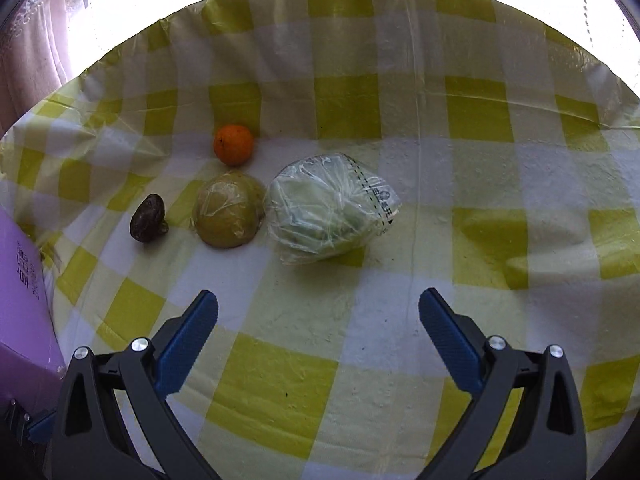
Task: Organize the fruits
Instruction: 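Grasp the wrapped cabbage with the right tool while the left tool grasps a dark fruit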
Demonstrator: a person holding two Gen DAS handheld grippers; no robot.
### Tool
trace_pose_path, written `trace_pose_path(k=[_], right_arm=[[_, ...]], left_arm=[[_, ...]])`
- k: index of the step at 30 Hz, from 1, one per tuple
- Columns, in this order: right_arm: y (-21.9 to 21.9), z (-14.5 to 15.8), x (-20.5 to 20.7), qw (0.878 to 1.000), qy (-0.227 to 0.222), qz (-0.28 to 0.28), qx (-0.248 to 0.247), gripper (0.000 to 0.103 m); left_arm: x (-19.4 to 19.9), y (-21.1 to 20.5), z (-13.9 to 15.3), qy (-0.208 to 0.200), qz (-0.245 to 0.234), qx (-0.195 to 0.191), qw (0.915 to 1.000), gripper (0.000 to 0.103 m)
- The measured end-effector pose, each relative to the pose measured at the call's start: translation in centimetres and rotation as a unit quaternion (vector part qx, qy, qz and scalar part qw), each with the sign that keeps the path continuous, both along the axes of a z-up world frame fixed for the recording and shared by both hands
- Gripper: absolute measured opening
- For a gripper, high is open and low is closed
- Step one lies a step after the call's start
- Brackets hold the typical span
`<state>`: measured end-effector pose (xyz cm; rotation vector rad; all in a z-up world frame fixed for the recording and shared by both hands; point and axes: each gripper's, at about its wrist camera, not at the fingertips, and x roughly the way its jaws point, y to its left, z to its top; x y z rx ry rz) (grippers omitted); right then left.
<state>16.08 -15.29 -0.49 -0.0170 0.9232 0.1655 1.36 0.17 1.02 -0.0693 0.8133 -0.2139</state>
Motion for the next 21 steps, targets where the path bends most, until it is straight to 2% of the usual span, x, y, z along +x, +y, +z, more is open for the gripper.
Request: trace_pose_path(k=[4, 10, 13, 14, 15, 21], right_arm=[[-0.4, -0.4, 2.5, 1.0, 0.014, -0.009, 0.02, 0.099], [0.9, -0.8, 5.4, 1.0, 0.021, -0.009, -0.016, 0.095], [0.7, -0.5, 5.4, 1.0, 0.007, -0.019, -0.017, 0.073], [0.6, -0.4, 5.1, 1.0, 0.001, -0.016, -0.006, 0.061], [0.3, -0.2, 4.8, 1.0, -0.002, -0.019, -0.002, 0.057], [-3.2, 0.4, 0.6, 0.998, -0.006, -0.053, 0.041, 0.056]], left_arm=[[0.1, -0.1, -0.1, 0.004, 0.004, 0.0, 1.0, 0.089], [0.0, -0.1, -0.1, 0.008, 0.006, -0.001, 0.9999, 0.089], [0.3, 0.0, -0.1, 0.011, 0.005, -0.002, 0.9999, 0.089], [0.3, -0.1, -0.1, 0.012, 0.005, -0.001, 0.9999, 0.089], [0.3, -0.1, -0.1, 0.013, 0.006, -0.001, 0.9999, 0.089], [0.8, 0.1, -0.3, 0.02, 0.004, -0.001, 0.9998, 0.089]])
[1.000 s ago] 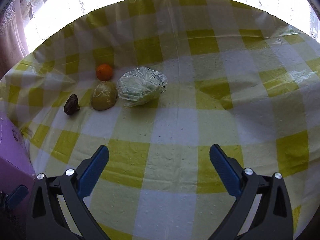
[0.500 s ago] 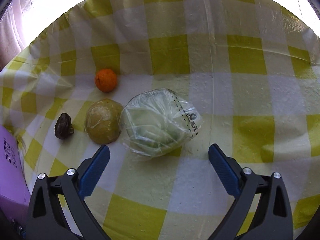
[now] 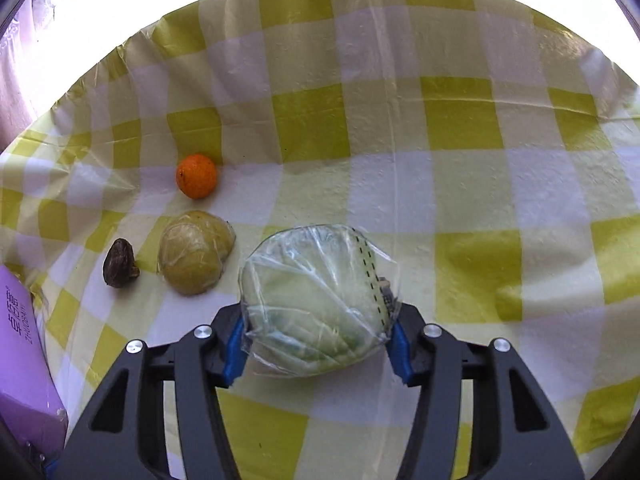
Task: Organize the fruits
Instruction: 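Grasp the wrapped cabbage with the right tool while the left tool grasps a dark fruit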
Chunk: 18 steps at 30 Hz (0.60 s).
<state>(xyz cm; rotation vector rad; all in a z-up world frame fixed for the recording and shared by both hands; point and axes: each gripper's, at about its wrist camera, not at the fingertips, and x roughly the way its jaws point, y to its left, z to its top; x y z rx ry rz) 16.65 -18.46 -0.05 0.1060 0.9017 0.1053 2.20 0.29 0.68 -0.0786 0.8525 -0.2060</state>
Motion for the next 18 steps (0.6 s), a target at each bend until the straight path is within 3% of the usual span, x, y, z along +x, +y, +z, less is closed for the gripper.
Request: trace_pose_path(k=[9, 14, 16, 18], right_arm=[[-5.1, -0.4, -7.7, 0.997, -0.012, -0.056, 0.048, 0.056], [-6.3, -0.7, -8.1, 0.994, -0.012, -0.042, 0.097, 0.056], [-6.9, -0.6, -8.0, 0.992, -0.017, -0.055, 0.115, 0.056], [-6.5, -0.6, -7.8, 0.992, -0.016, -0.054, 0.112, 0.056]], left_arm=[[2.1, -0.4, -0.3, 0.033, 0.022, 0.002, 0.9992, 0.088], [7.2, -1.2, 0.0, 0.016, 0.063, 0.001, 0.9979, 0.088], [9.7, -0.8, 0.2, 0.008, 0.099, 0.01, 0.995, 0.088], [12.1, 0.7, 0.3, 0.011, 0.144, -0.006, 0.9895, 0.088]])
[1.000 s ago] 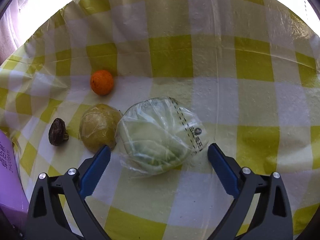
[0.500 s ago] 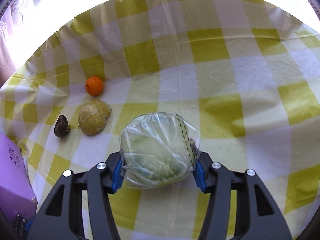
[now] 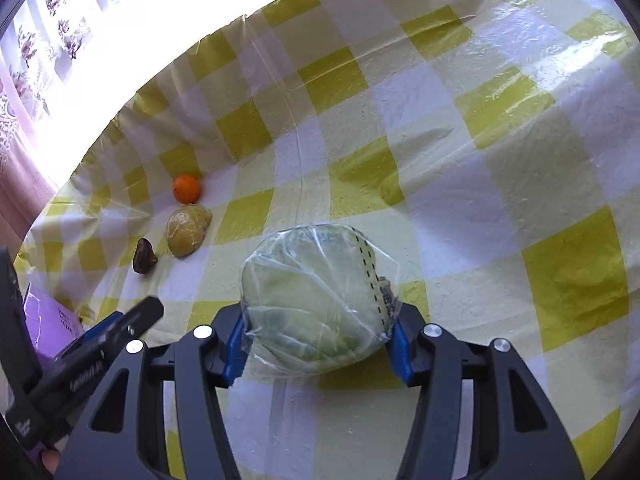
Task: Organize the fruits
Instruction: 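Grasp the wrapped cabbage with the right tool while the left tool grasps a dark fruit, then carry the cabbage and dark fruit into the box and open both tools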
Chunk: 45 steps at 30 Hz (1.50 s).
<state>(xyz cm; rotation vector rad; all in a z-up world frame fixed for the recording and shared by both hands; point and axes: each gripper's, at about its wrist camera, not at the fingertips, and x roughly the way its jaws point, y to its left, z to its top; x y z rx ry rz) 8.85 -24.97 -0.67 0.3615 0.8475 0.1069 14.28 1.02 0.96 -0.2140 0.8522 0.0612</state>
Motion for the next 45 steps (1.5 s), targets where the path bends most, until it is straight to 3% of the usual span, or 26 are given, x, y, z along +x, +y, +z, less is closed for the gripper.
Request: trace_pose_path(k=[3, 5, 8, 10, 14, 16, 23, 26, 45], right_arm=[[0.3, 0.0, 0.2, 1.0, 0.0, 0.006, 0.002, 0.056], [0.3, 0.0, 0.2, 1.0, 0.0, 0.007, 0.003, 0.056], [0.3, 0.0, 0.1, 1.0, 0.0, 0.011, 0.004, 0.056], [0.3, 0.1, 0.1, 1.0, 0.0, 0.011, 0.004, 0.056], [0.2, 0.1, 0.1, 1.0, -0.002, 0.011, 0.006, 0.056], [0.2, 0.1, 0.0, 1.0, -0.003, 0.012, 0.007, 0.056], [0.1, 0.2, 0.0, 1.0, -0.009, 0.016, 0.01, 0.056], [0.1, 0.1, 0.1, 1.0, -0.007, 0.017, 0.009, 0.056], [-0.1, 0.4, 0.0, 1.0, -0.009, 0.0, 0.004, 0.056]], left_arm=[[3.2, 3.1, -0.4, 0.014, 0.074, -0.029, 0.9967, 0.087], [4.4, 4.5, -0.4, 0.006, 0.097, -0.042, 0.9944, 0.084], [5.2, 4.9, -0.4, 0.01, 0.103, -0.024, 0.9944, 0.059], [4.9, 4.7, -0.4, 0.002, 0.074, -0.04, 0.9965, 0.039], [2.3, 3.6, -0.2, -0.001, 0.043, -0.048, 0.9979, 0.039], [0.5, 2.3, 0.0, -0.003, 0.001, -0.058, 0.9983, 0.039], [-7.8, -2.4, 0.6, -0.036, -0.111, -0.023, 0.9928, 0.039], [-9.3, -2.3, 0.4, -0.041, -0.118, -0.031, 0.9917, 0.039], [-8.4, -2.3, 0.2, -0.036, -0.114, -0.05, 0.9916, 0.039]])
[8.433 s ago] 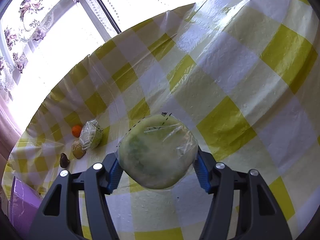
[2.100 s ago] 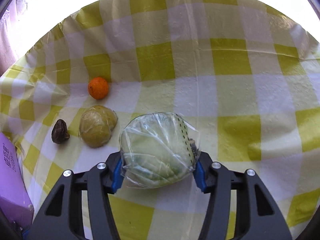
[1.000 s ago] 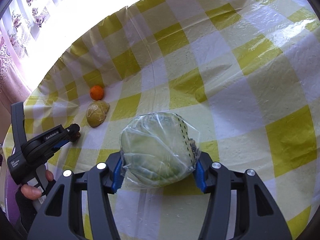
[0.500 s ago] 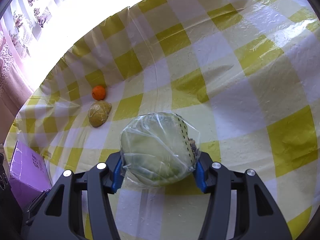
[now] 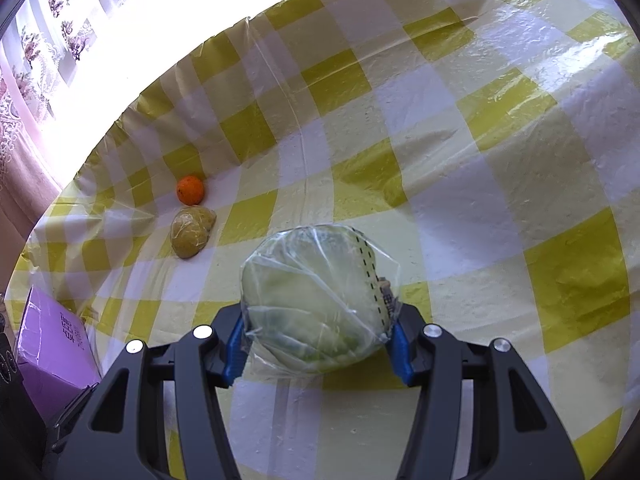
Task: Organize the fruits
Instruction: 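Carry the cabbage and dark fruit into the box and open both tools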
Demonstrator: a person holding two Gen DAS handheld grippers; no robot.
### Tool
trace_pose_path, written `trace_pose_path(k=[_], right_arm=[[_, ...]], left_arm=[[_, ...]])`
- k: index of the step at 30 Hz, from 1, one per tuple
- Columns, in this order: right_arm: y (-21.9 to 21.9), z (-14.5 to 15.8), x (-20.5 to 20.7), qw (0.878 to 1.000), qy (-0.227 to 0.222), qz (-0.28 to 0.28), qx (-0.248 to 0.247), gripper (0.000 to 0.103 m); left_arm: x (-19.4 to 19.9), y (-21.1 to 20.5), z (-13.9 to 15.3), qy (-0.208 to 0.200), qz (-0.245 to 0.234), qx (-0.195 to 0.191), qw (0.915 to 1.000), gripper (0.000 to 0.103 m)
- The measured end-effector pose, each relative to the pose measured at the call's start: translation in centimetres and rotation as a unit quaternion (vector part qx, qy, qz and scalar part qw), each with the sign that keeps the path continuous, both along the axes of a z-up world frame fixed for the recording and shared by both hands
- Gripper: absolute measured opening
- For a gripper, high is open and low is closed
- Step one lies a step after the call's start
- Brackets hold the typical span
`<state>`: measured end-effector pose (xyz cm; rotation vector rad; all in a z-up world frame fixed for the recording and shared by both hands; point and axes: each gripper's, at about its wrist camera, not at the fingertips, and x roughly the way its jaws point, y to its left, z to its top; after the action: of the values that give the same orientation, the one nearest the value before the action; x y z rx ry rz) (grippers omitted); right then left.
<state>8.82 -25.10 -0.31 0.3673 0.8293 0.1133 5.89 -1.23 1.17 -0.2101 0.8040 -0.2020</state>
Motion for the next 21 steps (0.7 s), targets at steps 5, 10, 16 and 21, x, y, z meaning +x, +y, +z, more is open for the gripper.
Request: trace_pose_path(k=[5, 10, 16, 21], right_arm=[[0.1, 0.6, -2.7, 0.999, 0.006, -0.036, -0.001, 0.056], [2.1, 0.8, -7.1, 1.0, 0.013, -0.023, -0.008, 0.056], [5.7, 0.6, -12.2, 1.0, 0.008, 0.013, -0.013, 0.056], [9.2, 1.4, -15.6, 0.998, -0.024, 0.054, -0.037, 0.056]], left_arm=[[-1.6, 0.4, 0.2, -0.004, 0.0, 0.006, 1.0, 0.039], [-6.1, 1.1, 0.3, -0.01, -0.018, 0.001, 0.9998, 0.039], [-11.1, 2.4, 0.4, -0.022, -0.024, 0.009, 0.9994, 0.039], [-13.6, 3.6, 0.7, -0.04, -0.019, 0.017, 0.9989, 0.039]])
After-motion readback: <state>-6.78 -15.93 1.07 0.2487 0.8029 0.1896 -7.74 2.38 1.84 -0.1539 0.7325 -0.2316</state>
